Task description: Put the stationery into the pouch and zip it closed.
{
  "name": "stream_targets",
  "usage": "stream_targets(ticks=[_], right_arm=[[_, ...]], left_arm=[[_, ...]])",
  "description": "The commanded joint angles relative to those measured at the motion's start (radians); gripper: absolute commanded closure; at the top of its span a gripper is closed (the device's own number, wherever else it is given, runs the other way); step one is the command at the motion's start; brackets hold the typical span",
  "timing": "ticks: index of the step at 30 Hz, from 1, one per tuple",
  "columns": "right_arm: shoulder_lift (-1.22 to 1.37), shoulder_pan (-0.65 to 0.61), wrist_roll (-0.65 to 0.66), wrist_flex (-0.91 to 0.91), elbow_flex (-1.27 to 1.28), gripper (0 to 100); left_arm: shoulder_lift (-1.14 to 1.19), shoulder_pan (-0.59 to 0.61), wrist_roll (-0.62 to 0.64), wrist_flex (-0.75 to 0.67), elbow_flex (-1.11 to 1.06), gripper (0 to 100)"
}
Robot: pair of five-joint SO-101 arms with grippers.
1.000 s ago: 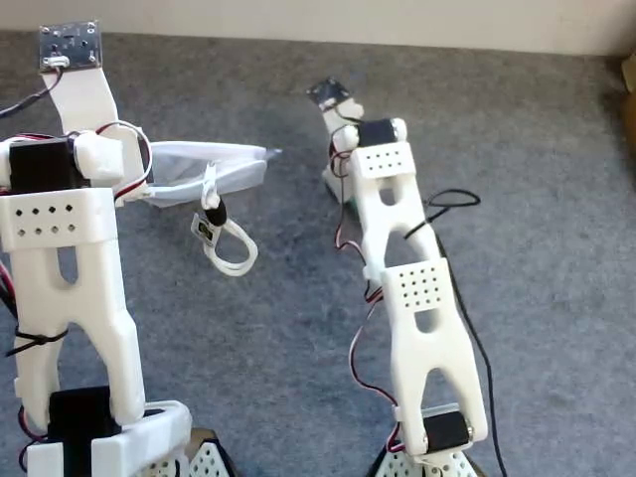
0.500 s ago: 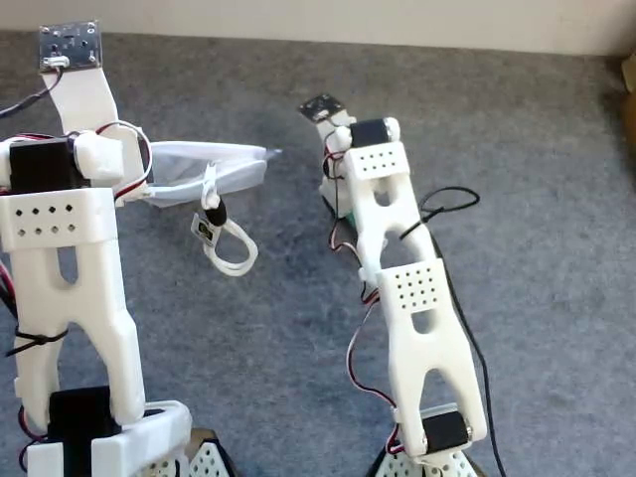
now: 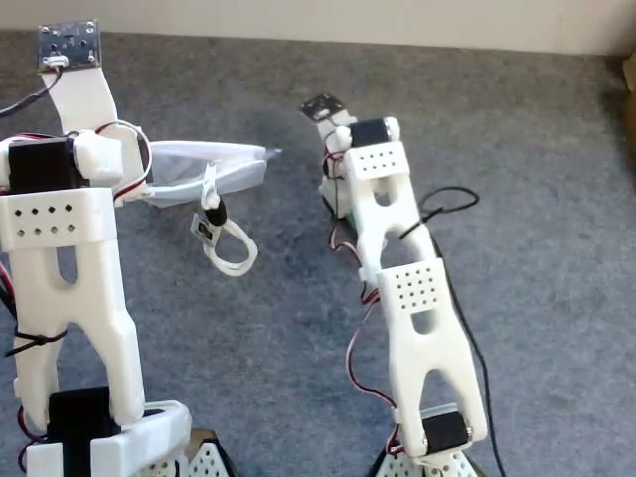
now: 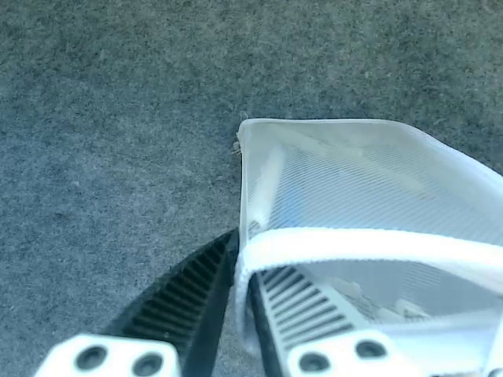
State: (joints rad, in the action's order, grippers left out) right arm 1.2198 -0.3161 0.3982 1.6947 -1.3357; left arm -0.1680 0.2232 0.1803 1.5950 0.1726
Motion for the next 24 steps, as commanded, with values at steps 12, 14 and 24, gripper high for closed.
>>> stream_targets(ticks=[12,14,24], right_arm=[[-0.03,-0.058,-0.034,0.07,-0.001,96.8],[-0.033,-0.058,-0.032,0.07,-0.002,99.7],[-0.079,-0.031,-0.038,0.071,-0.008,99.4]], left_arm=[[0.007,0.007,0.011,-0.006,-0.018,99],[0.007,0.007,0.011,-0.006,-0.018,99],[0.007,0.007,0.011,-0.006,-0.018,99]])
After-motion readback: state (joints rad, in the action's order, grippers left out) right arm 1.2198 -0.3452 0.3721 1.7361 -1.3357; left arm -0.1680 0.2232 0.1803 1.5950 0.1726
